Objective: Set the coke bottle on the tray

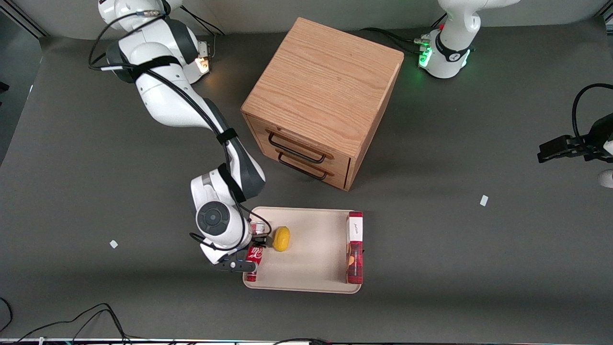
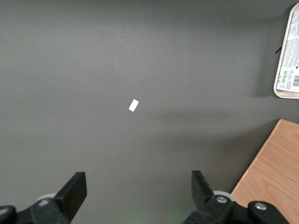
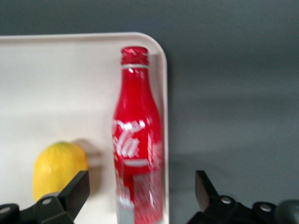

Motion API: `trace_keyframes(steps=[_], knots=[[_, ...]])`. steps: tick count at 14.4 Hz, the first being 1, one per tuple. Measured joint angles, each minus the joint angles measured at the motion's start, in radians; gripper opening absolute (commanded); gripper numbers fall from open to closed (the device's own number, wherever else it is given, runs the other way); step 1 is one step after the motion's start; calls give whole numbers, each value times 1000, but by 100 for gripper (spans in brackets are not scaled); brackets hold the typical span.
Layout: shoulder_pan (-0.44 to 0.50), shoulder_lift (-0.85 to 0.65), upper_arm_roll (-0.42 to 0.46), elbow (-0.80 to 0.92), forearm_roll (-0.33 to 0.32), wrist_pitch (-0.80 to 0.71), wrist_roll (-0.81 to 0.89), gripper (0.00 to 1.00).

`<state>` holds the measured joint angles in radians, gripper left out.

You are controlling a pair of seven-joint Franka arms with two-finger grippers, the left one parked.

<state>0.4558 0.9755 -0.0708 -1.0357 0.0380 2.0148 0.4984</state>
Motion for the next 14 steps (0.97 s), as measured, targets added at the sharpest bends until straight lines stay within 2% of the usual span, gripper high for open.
trace_keyframes(steps=[5,7,10,14], knots=[[-66,-409,42,-424,0,-43,-26,100],[-91,-553,62,-546,0,-104,-36,100],[-111,-692,66,-606,0,-223,-91,100],[-194,-829,66,-616,-1,-379,-259,100]])
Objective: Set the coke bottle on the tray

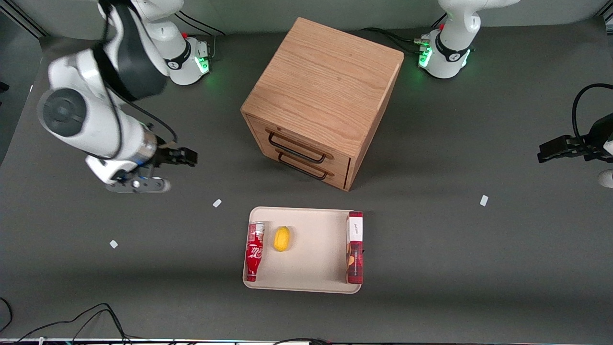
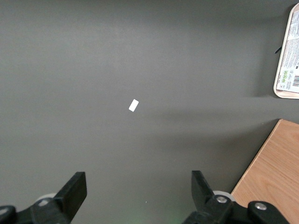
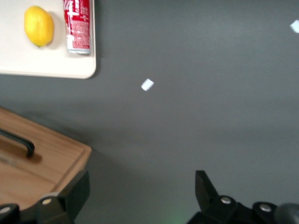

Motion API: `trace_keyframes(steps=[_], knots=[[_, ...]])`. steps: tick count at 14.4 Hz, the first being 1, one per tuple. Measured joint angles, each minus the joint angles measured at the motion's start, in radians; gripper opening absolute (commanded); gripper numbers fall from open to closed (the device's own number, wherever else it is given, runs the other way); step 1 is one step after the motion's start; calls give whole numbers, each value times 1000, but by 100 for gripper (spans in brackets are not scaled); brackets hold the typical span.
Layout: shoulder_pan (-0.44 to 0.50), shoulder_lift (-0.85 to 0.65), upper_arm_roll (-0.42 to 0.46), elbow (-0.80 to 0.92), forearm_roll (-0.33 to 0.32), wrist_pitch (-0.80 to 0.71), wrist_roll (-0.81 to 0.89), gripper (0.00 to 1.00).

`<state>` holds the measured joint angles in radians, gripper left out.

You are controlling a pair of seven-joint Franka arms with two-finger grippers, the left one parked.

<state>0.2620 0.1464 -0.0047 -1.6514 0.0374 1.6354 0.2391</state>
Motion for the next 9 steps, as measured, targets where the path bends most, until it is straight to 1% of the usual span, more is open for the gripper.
trace_keyframes(steps=[3,6,7,9], knots=[[-78,-91,0,-10,0,-83,-134,100],[-152,-147,11,-25,0,-97,-163,100],[-159,-155,13,-26,0,-102,-164,100],[-143,-161,4,-26,0,-103,-163,100]])
